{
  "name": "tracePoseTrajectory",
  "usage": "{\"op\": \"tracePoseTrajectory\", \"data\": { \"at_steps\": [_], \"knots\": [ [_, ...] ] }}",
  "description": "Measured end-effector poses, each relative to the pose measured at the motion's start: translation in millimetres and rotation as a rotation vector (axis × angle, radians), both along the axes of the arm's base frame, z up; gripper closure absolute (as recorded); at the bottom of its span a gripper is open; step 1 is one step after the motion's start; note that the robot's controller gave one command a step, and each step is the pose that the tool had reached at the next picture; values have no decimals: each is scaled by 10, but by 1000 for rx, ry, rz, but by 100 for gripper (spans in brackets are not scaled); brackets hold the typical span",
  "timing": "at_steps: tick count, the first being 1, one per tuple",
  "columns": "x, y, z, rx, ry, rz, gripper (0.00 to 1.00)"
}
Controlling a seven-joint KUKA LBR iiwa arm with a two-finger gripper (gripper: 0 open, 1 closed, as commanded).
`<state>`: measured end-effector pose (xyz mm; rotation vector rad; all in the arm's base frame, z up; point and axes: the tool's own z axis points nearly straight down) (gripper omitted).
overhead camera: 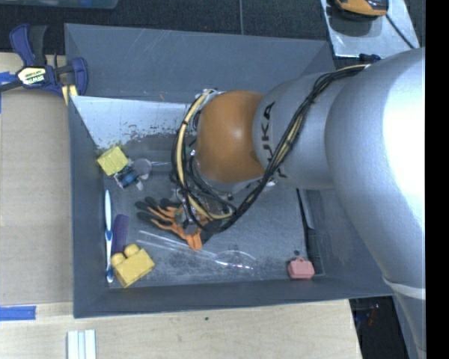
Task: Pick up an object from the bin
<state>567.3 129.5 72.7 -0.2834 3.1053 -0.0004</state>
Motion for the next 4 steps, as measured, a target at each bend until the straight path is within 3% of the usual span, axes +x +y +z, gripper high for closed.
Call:
{"op": "tracePoseTrajectory", "data": {
  "at_steps": [2,3,4],
  "knots": [
    [-2,-3,57,0,-1,0,100],
    [-30,-9,357,-2,9,0,100],
    [-7,-7,684,-1,1,0,100]
  ]
}}
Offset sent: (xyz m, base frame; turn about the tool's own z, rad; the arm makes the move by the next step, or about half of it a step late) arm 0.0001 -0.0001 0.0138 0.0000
